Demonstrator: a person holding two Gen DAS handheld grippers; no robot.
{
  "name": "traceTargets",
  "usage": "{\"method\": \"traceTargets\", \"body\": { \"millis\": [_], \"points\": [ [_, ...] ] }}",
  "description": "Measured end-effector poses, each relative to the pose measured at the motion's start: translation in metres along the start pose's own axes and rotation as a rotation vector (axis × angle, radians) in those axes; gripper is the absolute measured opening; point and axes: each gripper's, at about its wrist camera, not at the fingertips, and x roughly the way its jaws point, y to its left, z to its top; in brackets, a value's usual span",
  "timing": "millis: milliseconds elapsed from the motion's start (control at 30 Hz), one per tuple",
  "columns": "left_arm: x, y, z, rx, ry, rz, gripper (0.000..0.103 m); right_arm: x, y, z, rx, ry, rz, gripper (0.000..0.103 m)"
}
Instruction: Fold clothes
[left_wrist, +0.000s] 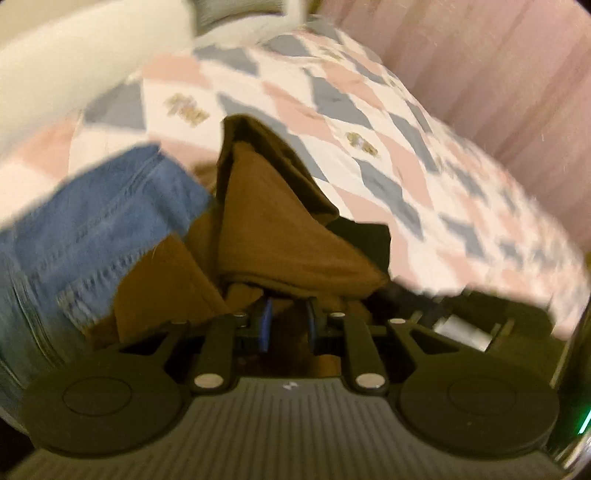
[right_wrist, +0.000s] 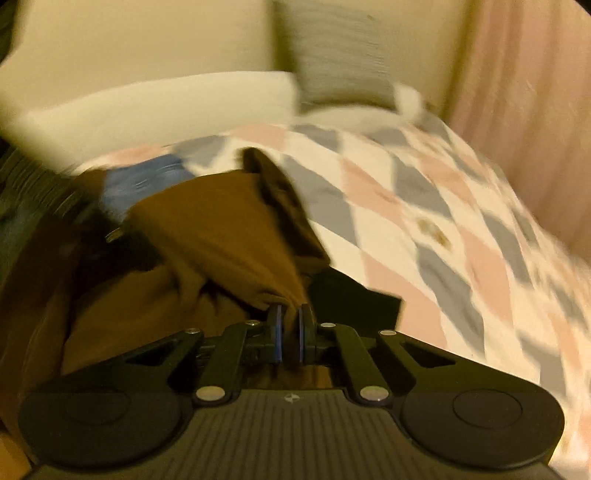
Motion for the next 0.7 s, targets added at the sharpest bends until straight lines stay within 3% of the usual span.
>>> {"method": "traceTargets", "body": {
  "millis": [133, 300, 500, 533, 567, 633, 700],
  "points": [
    [-0.003, -0.038, -0.019, 0.432, -0.055, 0.165, 0.016, -0.013, -0.003, -0.003, 0.005, -0.020, 0.081, 0.025],
    [0.004, -0.065, -0.059, 0.927, -0.107, 0.325, 0.018, -0.007, 0.023, -0.008, -0.189, -0.048, 0.088, 0.032],
    [0.012, -0.067, -0.085, 1.249, -0.183, 0.389, 0.020, 0.016, 0.051, -0.008, -0.473, -0.138, -0.018, 0.034],
    [0.013, -0.068, -0.088, 1.293, -0.196, 0.395, 0.020, 0.018, 0.052, -0.007, -0.499, -0.158, -0.014, 0.030],
    [0.014, -0.068, -0.091, 1.331, -0.205, 0.396, 0.020, 0.019, 0.050, -0.005, -0.515, -0.170, 0.010, 0.000],
    [0.016, -0.068, -0.099, 1.415, -0.231, 0.397, 0.020, 0.017, 0.037, 0.003, -0.437, -0.182, 0.059, 0.002],
    [0.017, -0.067, -0.106, 1.496, -0.252, 0.400, 0.020, 0.009, 0.014, 0.014, -0.259, -0.198, 0.089, 0.002]
  ]
}}
